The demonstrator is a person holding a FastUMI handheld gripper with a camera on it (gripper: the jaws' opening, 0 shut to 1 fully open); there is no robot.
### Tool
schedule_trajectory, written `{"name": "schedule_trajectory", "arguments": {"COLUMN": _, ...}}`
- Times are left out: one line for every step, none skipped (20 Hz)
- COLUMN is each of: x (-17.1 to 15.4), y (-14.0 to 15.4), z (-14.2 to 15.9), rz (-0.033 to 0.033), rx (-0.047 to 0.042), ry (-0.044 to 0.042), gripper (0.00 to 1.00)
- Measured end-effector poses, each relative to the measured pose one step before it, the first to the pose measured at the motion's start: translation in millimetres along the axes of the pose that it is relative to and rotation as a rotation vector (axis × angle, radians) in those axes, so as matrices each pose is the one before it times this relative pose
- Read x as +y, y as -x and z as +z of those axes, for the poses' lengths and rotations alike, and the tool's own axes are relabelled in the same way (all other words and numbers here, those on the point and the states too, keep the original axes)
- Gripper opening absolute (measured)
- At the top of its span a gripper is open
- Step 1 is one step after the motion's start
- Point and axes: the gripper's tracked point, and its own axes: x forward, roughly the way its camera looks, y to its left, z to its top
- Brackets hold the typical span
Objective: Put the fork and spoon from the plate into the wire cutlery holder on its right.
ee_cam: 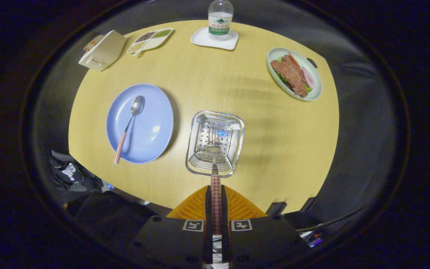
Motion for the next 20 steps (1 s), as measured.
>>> {"name": "schedule_trajectory", "arguments": {"x": 1.88, "y": -4.9, "z": 3.47, "rz": 0.00139, "rx": 0.01313, "ry": -0.00012, "gripper": 0.12}}
{"name": "schedule_trajectory", "arguments": {"x": 1.77, "y": -2.18, "z": 4.74, "rz": 0.0007, "rx": 0.00379, "ry": -0.00207, "gripper": 0.12}}
{"name": "schedule_trajectory", "arguments": {"x": 0.66, "y": -2.27, "z": 1.87, "rz": -0.00075, "rx": 0.00687, "ry": 0.00082, "gripper": 0.12}}
{"name": "schedule_trajectory", "arguments": {"x": 1.69, "y": -1.86, "z": 3.12, "rz": -0.00086, "rx": 0.00202, "ry": 0.00015, "gripper": 0.13}}
{"name": "schedule_trajectory", "arguments": {"x": 0.48, "y": -2.15, "z": 1.26, "rz": -0.00068, "rx": 0.00094, "ry": -0.00009, "gripper": 0.14}}
{"name": "schedule_trajectory", "arguments": {"x": 1.4, "y": -0.49, "z": 1.79, "rz": 0.00074, "rx": -0.00606, "ry": 0.00232, "gripper": 0.15}}
{"name": "schedule_trajectory", "arguments": {"x": 1.6, "y": 0.19, "z": 1.07, "rz": 0.00022, "rx": -0.01007, "ry": 0.0017, "gripper": 0.16}}
{"name": "schedule_trajectory", "arguments": {"x": 0.92, "y": 0.88, "z": 1.4, "rz": 0.00095, "rx": -0.01499, "ry": 0.00075, "gripper": 0.22}}
{"name": "schedule_trajectory", "arguments": {"x": -0.68, "y": 1.15, "z": 2.29, "rz": -0.00363, "rx": -0.02452, "ry": 0.00186, "gripper": 0.29}}
{"name": "schedule_trajectory", "arguments": {"x": -3.38, "y": 2.82, "z": 1.78, "rz": -0.01275, "rx": -0.02108, "ry": -0.00075, "gripper": 0.35}}
{"name": "schedule_trajectory", "arguments": {"x": -3.65, "y": 1.53, "z": -1.16, "rz": -0.01221, "rx": -0.02541, "ry": 0.00028, "gripper": 0.44}}
{"name": "schedule_trajectory", "arguments": {"x": -1.84, "y": 3.84, "z": 3.35, "rz": -0.00521, "rx": -0.03296, "ry": -0.00711, "gripper": 0.53}}
{"name": "schedule_trajectory", "arguments": {"x": -2.6, "y": 3.93, "z": 1.99, "rz": -0.00824, "rx": -0.0409, "ry": -0.01312, "gripper": 0.62}}
{"name": "schedule_trajectory", "arguments": {"x": -0.01, "y": 4.89, "z": 7.54, "rz": 0.00068, "rx": -0.05574, "ry": -0.02047, "gripper": 0.71}}
{"name": "schedule_trajectory", "arguments": {"x": 2.23, "y": 5.81, "z": 7.74, "rz": 0.00409, "rx": -0.06293, "ry": -0.02954, "gripper": 0.8}}
{"name": "schedule_trajectory", "arguments": {"x": 4.46, "y": 7.78, "z": 9.86, "rz": 0.01093, "rx": -0.07301, "ry": -0.03469, "gripper": 0.89}}
{"name": "schedule_trajectory", "arguments": {"x": 2.67, "y": 7.68, "z": 7.93, "rz": 0.00624, "rx": -0.06592, "ry": -0.03224, "gripper": 0.97}}
{"name": "schedule_trajectory", "arguments": {"x": 3.18, "y": 7.33, "z": 8.58, "rz": 0.00343, "rx": -0.06368, "ry": -0.02886, "gripper": 0.97}}
{"name": "schedule_trajectory", "arguments": {"x": 1.89, "y": 7.23, "z": 6.02, "rz": 0.00095, "rx": -0.06106, "ry": -0.03149, "gripper": 0.97}}
{"name": "schedule_trajectory", "arguments": {"x": 4.13, "y": 8.15, "z": 6.18, "rz": 0.00821, "rx": -0.05606, "ry": -0.03225, "gripper": 0.97}}
